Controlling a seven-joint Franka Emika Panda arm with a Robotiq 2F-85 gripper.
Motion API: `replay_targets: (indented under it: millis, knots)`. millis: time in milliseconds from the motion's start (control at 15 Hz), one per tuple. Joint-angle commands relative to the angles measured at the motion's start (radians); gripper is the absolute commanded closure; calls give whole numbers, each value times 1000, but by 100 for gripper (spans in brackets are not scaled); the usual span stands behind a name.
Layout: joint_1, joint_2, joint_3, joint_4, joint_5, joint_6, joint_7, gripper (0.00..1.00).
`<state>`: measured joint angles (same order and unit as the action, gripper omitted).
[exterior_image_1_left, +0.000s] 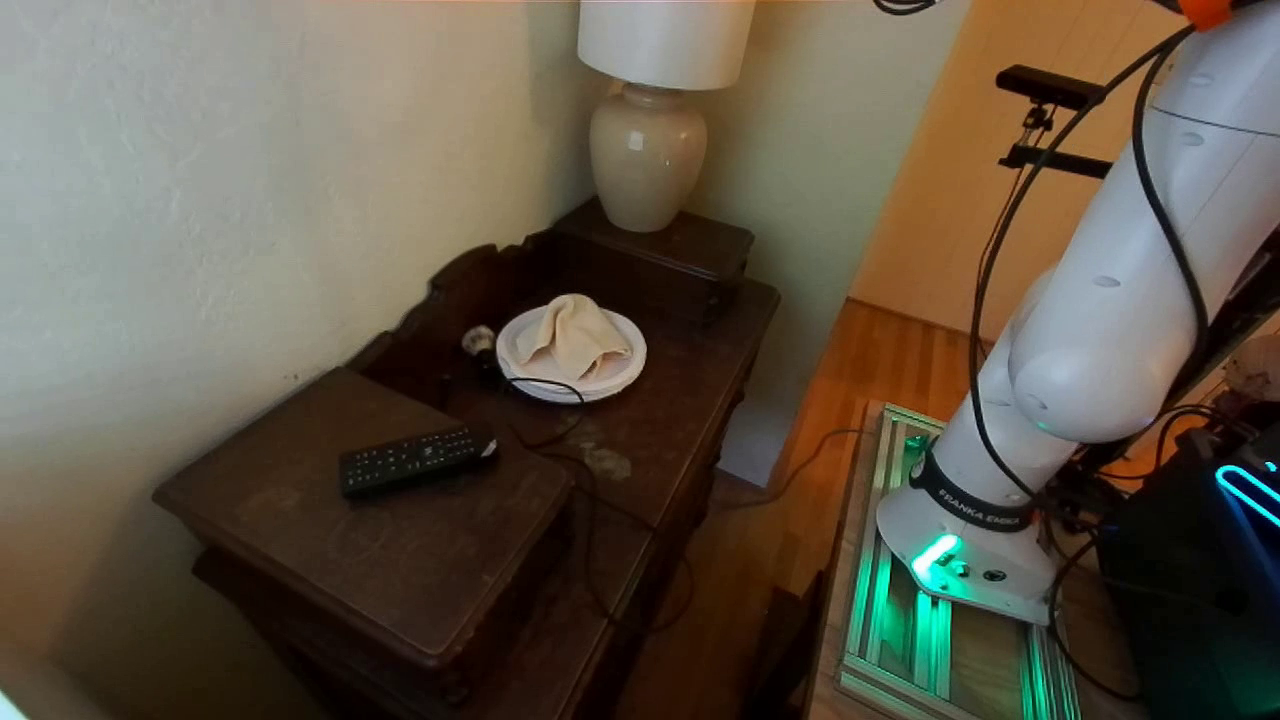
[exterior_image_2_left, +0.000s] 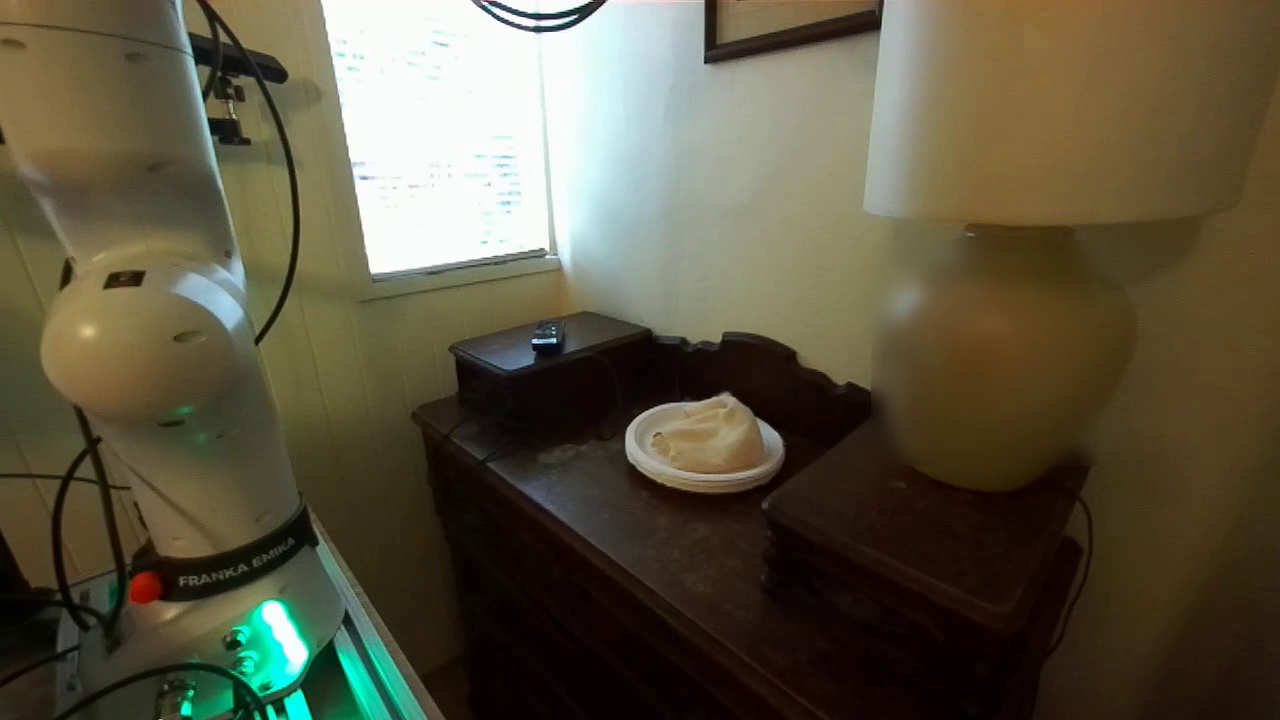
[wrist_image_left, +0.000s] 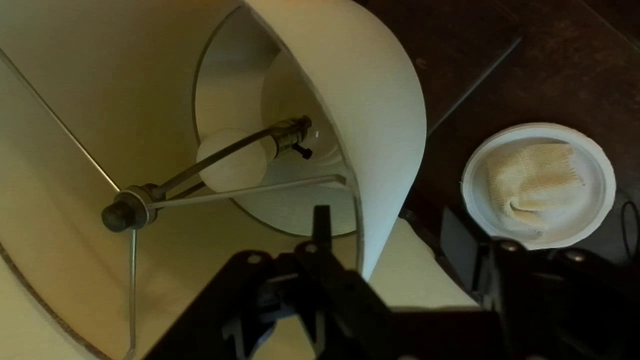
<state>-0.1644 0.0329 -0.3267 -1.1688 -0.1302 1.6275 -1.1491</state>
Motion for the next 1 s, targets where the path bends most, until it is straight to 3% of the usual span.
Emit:
replay_targets:
  millis: [0,133,200,333,467,667,933]
  knots:
    - [-24,54,-18,81,79,-40,-33,37]
    - [-32,67,-25,96,111,-47,-33,35]
    - [-75,81,10,120,127,-63,-36,37]
    - [-62,89,-17,133,154,-79,-38,49]
    - [-113,113,20,180,168,-123,-35,55]
    - [-143,144,31,243,178,-188,-31,53]
    - [-148,169,20,297,183,-237,-30,66]
